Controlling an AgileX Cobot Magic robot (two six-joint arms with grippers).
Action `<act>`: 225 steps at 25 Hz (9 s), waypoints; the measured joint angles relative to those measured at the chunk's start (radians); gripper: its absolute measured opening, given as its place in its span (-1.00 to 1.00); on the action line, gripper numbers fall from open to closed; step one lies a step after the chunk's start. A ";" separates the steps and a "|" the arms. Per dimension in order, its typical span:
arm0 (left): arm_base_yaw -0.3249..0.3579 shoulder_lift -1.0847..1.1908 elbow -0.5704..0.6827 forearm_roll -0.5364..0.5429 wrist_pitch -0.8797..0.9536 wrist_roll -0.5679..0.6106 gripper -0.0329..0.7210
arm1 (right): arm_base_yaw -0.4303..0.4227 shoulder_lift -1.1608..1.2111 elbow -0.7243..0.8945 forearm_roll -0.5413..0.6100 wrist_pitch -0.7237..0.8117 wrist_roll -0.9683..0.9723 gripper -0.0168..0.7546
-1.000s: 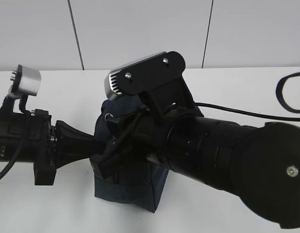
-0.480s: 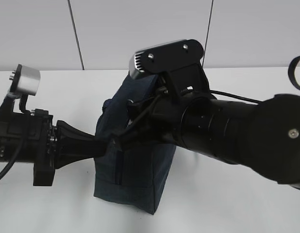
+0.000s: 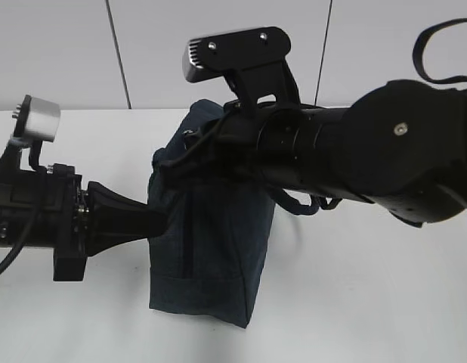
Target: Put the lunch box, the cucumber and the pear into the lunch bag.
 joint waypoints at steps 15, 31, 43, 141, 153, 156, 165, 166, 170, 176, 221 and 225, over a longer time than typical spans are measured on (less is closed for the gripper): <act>0.000 0.000 -0.003 -0.002 -0.025 -0.010 -0.95 | -0.082 0.006 -0.006 0.005 0.093 -0.026 -0.94; -0.001 0.000 -0.001 0.040 -0.051 -0.030 -0.95 | -0.101 -0.123 -0.014 0.008 0.418 -0.039 -0.94; -0.001 0.000 0.000 0.068 -0.052 -0.097 -0.95 | -0.101 -0.072 -0.014 0.016 0.256 -0.153 -0.94; -0.002 -1.185 0.009 1.464 0.092 -1.850 -0.18 | -0.343 -0.720 0.148 -0.920 1.229 0.797 0.16; -0.002 -1.401 0.009 1.510 0.228 -1.850 -0.18 | -0.343 -1.276 0.406 -0.933 1.256 0.760 0.15; -0.002 -1.459 0.009 1.510 0.227 -1.850 -0.18 | -0.343 -1.395 0.451 -0.950 1.284 0.755 0.15; -0.002 -1.540 0.009 1.509 0.230 -1.850 -0.19 | -0.343 -1.610 0.463 -1.048 1.303 0.745 -0.01; -0.002 -1.540 0.009 1.510 0.230 -1.850 -0.19 | -0.343 -1.610 0.463 -1.053 1.303 0.746 -0.02; -0.002 -1.541 0.009 1.510 0.229 -1.850 -0.19 | -0.343 -1.610 0.463 -1.062 1.303 0.747 -0.03; -0.002 -1.541 0.009 1.510 0.229 -1.850 -0.20 | -0.343 -1.610 0.463 -1.065 1.304 0.750 -0.04; 0.210 -1.542 0.009 1.465 0.217 -1.850 -0.28 | -0.726 -1.610 0.463 -0.992 1.304 0.664 -0.07; 0.210 -1.542 0.009 1.465 0.216 -1.850 -0.28 | -0.726 -1.610 0.463 -0.989 1.304 0.661 -0.07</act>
